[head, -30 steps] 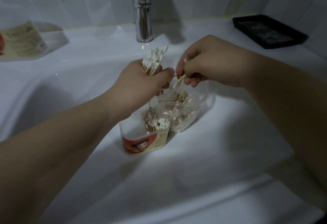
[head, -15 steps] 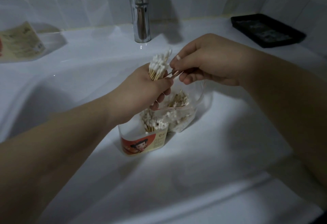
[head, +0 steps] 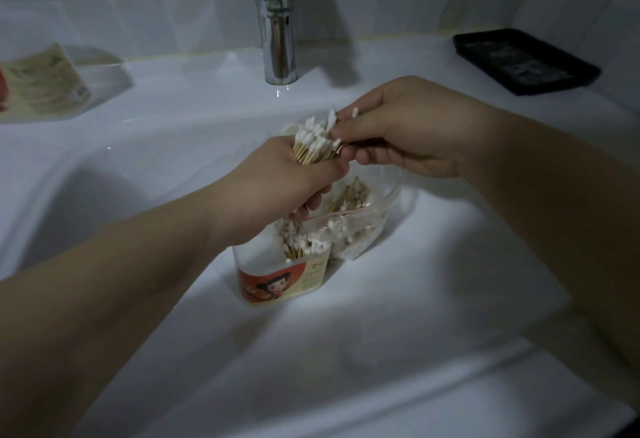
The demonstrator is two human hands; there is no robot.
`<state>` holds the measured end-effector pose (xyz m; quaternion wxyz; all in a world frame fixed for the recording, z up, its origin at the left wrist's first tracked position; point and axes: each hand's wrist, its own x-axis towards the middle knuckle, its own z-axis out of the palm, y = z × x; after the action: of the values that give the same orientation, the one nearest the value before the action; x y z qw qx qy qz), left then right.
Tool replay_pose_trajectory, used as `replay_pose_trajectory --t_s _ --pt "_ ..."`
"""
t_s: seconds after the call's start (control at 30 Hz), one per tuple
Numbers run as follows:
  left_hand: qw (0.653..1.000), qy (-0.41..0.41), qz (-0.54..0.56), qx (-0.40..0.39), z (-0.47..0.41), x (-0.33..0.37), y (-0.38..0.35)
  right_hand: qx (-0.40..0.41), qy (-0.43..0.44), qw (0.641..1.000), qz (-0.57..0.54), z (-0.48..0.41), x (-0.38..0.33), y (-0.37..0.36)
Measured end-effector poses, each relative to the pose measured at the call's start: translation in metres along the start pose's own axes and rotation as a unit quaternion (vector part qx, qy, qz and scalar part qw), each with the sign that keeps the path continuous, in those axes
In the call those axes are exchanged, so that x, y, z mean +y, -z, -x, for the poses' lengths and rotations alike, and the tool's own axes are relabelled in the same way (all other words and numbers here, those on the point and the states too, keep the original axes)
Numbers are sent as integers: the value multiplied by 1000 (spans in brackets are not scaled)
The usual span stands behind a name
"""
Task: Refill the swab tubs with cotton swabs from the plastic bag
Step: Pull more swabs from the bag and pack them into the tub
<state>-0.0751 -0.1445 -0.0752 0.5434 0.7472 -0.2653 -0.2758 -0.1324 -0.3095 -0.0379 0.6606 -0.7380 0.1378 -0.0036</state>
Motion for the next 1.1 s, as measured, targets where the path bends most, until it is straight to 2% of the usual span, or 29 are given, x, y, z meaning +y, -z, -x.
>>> replay_pose_trajectory --t_s 0.23,0.37,0.47,0.57,0.7,0.8,0.93,1.1 --pt "999 22 27 22 -2 0 0 36 -25 999 18 -6 -2 3" --pt "991 32 128 -3 -1 1 -2 14 -59 998 30 -3 0 4" --pt "989 24 142 -26 0 2 -2 -4 -70 997 38 -2 1 2" --pt "989 26 141 -27 -1 2 -2 0 -36 994 104 -4 4 2" --pt "988 36 150 -19 -3 2 -2 92 72 971 209 -6 5 1" --pt "987 47 148 -25 -3 1 -2 133 138 956 220 -7 6 1" --pt "989 51 135 -44 -1 2 -4 81 155 951 254 -6 9 -2" --pt "988 48 140 -31 -2 1 -4 0 156 932 327 -8 11 -4"
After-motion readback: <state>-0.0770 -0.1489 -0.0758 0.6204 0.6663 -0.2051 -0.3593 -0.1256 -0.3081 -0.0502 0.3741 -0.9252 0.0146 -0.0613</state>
